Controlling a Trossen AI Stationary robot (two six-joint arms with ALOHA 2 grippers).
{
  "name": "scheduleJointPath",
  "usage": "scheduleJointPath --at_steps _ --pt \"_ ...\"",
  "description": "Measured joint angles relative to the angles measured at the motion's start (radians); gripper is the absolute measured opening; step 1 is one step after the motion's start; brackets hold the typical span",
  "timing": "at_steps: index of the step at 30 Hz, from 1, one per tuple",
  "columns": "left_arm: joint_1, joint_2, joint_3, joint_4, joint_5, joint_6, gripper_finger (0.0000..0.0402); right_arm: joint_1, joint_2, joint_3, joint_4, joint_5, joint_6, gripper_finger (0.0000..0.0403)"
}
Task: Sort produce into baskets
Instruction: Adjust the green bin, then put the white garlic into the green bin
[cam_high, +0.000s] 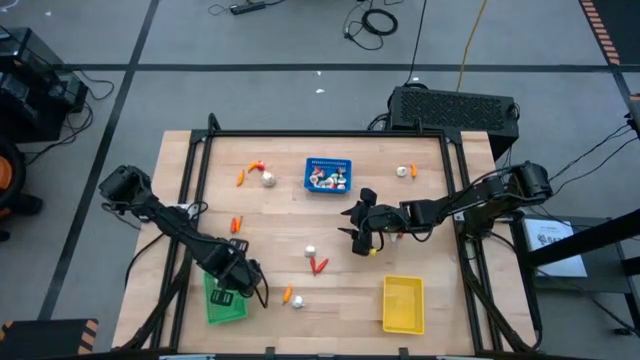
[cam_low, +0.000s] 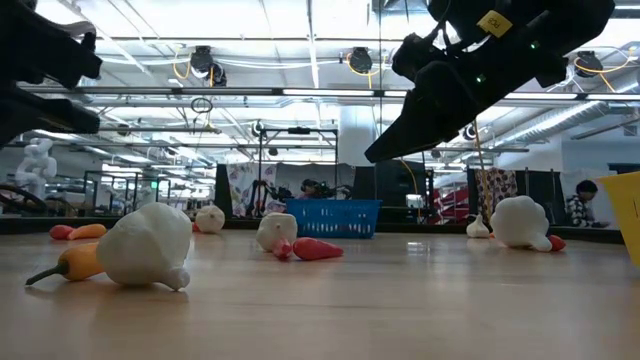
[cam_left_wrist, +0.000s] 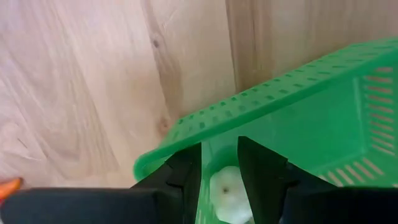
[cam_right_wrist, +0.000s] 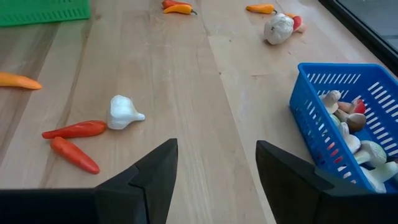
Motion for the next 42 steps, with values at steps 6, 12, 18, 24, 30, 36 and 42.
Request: scheduleJointPath --at_steps 6,12,18,24,30,36,42 --pt "0.011 0.0 0.0 0.017 -0.009 0.061 0.0111 0.0 0.0 0.0 0.0 0.0 0.0 0.0208" --pt "0.01 0.0 0.0 0.086 -0.026 0.108 0.0111 0.0 0.0 0.0 0.0 0.0 0.0 0.0208" --pt "0.01 0.0 0.012 -0.024 0.006 0.083 0.0111 -0.007 0.0 0.0 0.0 0.0 0.0 0.0208" --pt "0.022 0.0 0.111 -0.208 0.049 0.09 0.0111 -0.014 0.0 0.0 0.001 0.0 0.0 0.0208" --pt "0.083 0.0 0.224 -0.144 -0.104 0.246 0.0111 -0.015 0.0 0.0 0.016 0.0 0.001 0.0208" --pt "0.202 0.0 0.191 0.326 -0.155 0.62 0.0111 -0.014 0.0 0.0 0.007 -0.001 0.042 0.0208" --pt "0.367 0.01 0.179 0.439 -0.092 0.725 0.0111 -0.01 0.0 0.0 -0.018 -0.004 0.061 0.0208"
